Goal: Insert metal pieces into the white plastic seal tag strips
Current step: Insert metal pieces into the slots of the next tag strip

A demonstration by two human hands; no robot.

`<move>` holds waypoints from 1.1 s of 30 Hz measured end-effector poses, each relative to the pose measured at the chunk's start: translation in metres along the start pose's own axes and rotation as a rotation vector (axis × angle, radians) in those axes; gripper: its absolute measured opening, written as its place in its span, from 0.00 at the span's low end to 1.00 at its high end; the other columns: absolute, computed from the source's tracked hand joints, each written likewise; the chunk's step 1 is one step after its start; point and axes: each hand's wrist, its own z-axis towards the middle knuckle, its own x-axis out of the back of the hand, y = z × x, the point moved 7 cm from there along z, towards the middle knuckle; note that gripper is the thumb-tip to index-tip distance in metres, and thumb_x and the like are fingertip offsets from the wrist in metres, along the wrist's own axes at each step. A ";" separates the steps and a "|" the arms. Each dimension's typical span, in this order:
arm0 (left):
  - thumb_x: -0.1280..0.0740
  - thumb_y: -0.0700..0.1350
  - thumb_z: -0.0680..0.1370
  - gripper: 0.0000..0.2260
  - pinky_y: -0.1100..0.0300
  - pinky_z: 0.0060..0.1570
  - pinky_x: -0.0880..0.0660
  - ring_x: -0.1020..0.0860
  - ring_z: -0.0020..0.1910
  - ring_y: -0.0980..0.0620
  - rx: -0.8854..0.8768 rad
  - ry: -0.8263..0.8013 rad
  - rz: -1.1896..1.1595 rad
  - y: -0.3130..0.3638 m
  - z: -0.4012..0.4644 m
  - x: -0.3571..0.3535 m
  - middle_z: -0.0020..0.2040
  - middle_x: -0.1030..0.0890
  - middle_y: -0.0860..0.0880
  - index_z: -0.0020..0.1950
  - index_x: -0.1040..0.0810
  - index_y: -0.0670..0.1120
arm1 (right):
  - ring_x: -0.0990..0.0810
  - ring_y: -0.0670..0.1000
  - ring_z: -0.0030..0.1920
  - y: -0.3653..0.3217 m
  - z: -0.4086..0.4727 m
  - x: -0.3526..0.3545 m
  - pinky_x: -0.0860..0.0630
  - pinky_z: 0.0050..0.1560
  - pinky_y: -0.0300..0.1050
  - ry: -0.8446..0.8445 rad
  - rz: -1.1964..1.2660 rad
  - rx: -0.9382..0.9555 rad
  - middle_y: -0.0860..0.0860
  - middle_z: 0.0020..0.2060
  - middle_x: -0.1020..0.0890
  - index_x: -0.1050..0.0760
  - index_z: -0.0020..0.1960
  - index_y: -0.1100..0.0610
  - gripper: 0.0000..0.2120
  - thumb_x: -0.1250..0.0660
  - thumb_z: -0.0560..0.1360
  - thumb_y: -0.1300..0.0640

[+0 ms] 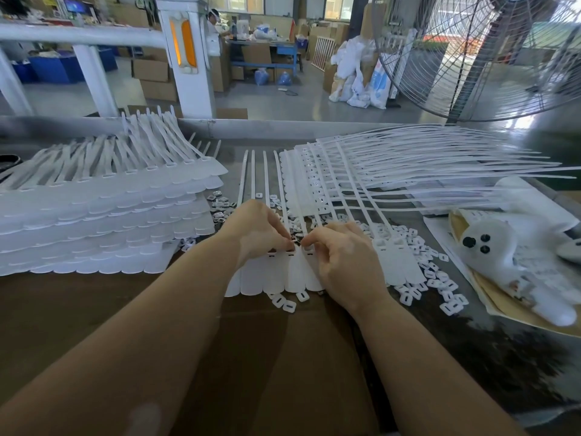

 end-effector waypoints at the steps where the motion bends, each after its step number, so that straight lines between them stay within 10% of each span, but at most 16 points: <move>1: 0.25 0.44 0.69 0.02 0.62 0.40 0.28 0.25 0.40 0.57 -0.019 0.006 -0.001 0.000 -0.001 0.001 0.41 0.19 0.51 0.40 0.16 0.48 | 0.27 0.53 0.50 0.000 0.000 0.000 0.29 0.54 0.52 -0.001 0.003 -0.001 0.50 0.43 0.19 0.19 0.47 0.55 0.09 0.37 0.75 0.63; 10: 0.31 0.40 0.74 0.06 0.61 0.51 0.27 0.23 0.46 0.57 -0.166 0.097 0.040 -0.005 -0.018 0.009 0.46 0.18 0.54 0.48 0.15 0.49 | 0.27 0.53 0.51 0.000 -0.001 0.000 0.30 0.54 0.51 -0.001 -0.003 -0.004 0.50 0.43 0.19 0.19 0.46 0.56 0.09 0.37 0.75 0.64; 33: 0.28 0.42 0.72 0.04 0.67 0.43 0.28 0.24 0.41 0.59 -0.156 0.165 0.062 -0.007 -0.025 0.009 0.39 0.21 0.58 0.44 0.16 0.51 | 0.27 0.53 0.51 0.001 -0.001 0.000 0.30 0.55 0.50 -0.005 -0.020 -0.006 0.50 0.44 0.20 0.19 0.47 0.55 0.09 0.37 0.75 0.64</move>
